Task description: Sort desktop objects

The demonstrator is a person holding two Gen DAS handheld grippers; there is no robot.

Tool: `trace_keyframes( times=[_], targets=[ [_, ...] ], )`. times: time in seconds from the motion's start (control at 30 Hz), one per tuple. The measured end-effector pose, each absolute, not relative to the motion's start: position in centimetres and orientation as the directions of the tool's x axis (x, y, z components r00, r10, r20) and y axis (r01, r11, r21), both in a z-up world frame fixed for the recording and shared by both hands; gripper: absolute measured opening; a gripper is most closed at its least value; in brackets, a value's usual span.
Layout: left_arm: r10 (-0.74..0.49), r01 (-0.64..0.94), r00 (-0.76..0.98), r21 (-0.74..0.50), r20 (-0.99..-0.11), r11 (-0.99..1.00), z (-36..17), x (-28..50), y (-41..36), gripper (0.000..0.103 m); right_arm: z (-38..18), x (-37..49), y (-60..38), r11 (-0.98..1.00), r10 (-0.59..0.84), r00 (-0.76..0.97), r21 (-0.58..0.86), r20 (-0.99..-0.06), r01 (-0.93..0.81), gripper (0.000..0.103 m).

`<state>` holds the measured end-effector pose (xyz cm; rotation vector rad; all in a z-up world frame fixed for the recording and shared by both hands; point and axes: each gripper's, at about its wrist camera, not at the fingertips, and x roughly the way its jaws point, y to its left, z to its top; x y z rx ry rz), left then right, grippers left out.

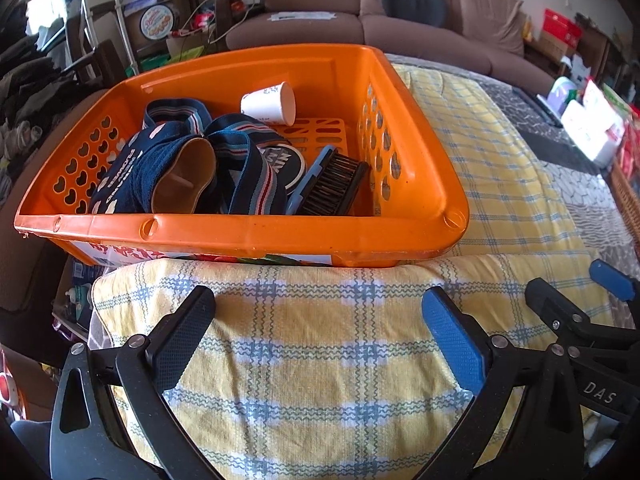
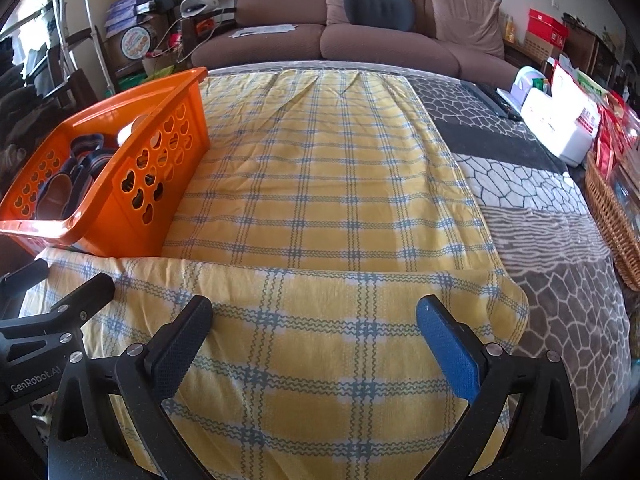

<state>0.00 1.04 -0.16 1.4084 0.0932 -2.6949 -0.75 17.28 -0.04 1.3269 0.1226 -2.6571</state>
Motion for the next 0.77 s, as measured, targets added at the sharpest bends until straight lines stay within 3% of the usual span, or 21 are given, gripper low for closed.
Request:
trace_keyframes(
  times=[0.77],
  targets=[
    [-0.059, 0.116, -0.570, -0.010, -0.819, -0.993, -0.18, 0.06, 0.85, 0.103, -0.08, -0.82, 17.25, -0.982, -0.112, -0.589, -0.001, -0.800, 0.187, 0.103]
  ],
)
